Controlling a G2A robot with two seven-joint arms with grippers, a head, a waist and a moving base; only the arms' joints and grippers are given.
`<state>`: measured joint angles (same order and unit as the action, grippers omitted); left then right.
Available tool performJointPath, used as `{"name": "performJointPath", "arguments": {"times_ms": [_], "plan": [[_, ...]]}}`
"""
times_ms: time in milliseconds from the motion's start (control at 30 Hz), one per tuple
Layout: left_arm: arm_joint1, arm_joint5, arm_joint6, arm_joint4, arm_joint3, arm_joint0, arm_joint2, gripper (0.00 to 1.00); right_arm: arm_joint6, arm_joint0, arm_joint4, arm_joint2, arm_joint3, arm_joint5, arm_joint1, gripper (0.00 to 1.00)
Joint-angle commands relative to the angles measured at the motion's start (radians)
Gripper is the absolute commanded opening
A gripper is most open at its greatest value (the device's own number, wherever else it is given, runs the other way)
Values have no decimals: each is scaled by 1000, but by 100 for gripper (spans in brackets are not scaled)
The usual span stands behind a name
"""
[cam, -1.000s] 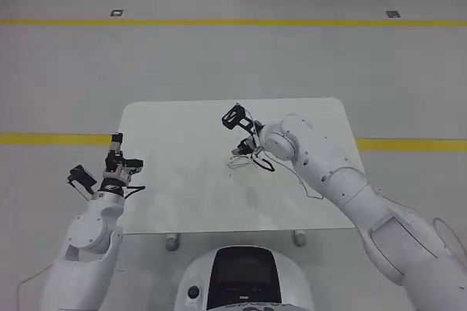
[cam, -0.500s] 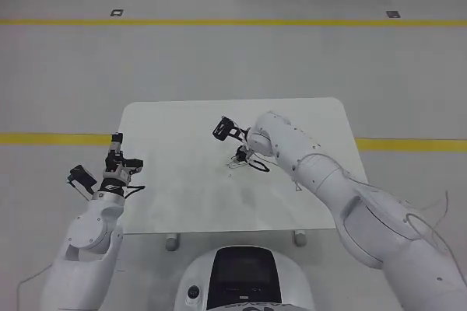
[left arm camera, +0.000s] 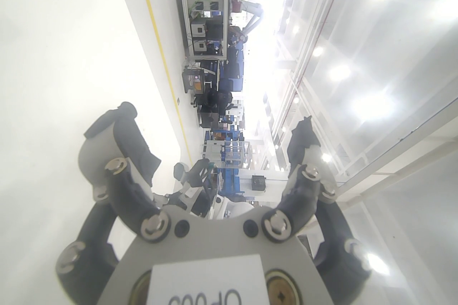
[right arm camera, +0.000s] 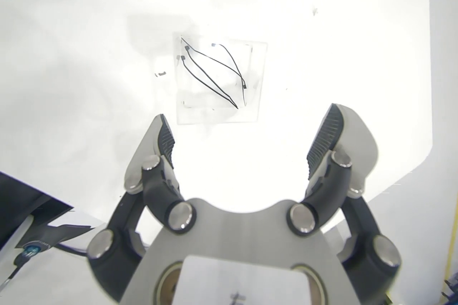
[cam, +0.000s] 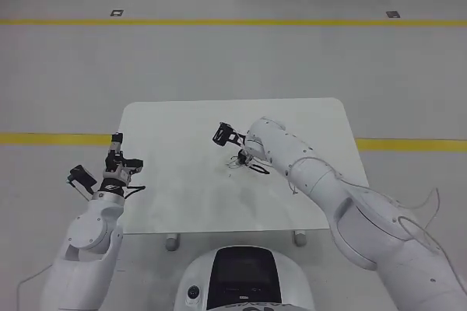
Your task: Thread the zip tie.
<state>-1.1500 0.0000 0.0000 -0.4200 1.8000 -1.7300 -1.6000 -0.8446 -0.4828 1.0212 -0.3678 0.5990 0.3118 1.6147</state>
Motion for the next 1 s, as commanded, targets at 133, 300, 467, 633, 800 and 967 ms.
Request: {"name": "performJointPath", "arguments": {"times_ms": [133,300,467,633,800,967], "plan": [[0,0,0,0,0,0,0,100,20,-2,9,4,-57,23,28,31],[0,0,0,0,0,0,0,100,30,-5,8,13,-95,28,49,0],[0,0,0,0,0,0,0,100,33,2,-4,27,-130,28,72,0],[0,0,0,0,0,0,0,100,29,5,-21,45,-159,28,93,0],[0,0,0,0,0,0,0,100,15,6,-69,63,-193,28,114,0],[0,0,0,0,0,0,0,100,10,4,-127,82,-211,28,128,0]]}}
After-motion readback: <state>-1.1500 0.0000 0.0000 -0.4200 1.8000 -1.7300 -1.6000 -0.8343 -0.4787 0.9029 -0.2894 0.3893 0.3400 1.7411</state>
